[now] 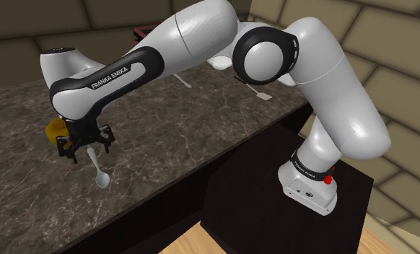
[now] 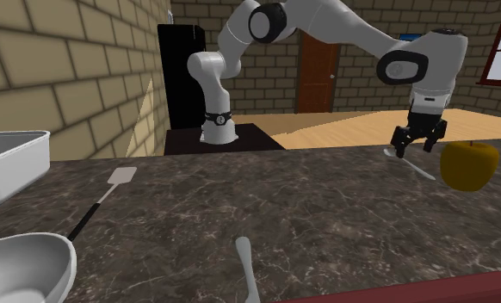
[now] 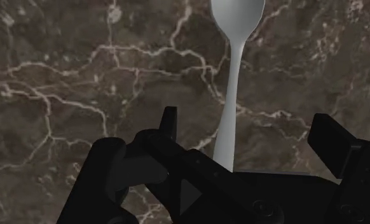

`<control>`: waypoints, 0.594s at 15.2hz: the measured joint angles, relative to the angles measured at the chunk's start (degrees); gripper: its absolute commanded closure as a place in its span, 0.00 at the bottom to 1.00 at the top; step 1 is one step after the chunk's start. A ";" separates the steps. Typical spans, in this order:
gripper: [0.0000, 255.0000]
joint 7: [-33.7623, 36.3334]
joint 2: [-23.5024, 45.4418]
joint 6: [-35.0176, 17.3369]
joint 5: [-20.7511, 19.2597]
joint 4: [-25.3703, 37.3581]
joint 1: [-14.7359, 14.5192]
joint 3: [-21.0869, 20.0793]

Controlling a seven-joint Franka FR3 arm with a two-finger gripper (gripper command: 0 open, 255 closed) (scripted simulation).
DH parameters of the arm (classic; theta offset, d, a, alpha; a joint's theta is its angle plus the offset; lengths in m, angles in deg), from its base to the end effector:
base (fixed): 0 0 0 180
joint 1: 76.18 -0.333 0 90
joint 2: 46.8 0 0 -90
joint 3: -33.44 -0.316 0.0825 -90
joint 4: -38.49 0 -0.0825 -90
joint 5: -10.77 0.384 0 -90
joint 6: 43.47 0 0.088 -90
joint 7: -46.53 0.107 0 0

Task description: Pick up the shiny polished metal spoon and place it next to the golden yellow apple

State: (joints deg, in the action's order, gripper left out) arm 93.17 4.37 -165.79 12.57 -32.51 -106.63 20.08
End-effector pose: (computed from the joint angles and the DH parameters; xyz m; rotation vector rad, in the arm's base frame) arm 0.5768 0.4900 0.2375 -2.9644 0.2269 0.1945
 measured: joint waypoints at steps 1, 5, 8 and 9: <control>0.00 -0.06 -0.91 0.85 0.08 -0.10 0.24 -0.07; 0.00 -0.22 -3.16 2.43 0.31 -0.78 0.84 -0.23; 0.00 -0.27 -3.19 2.63 0.32 -0.67 0.90 -0.23; 0.00 -0.27 -3.20 2.64 0.32 -0.67 0.90 -0.23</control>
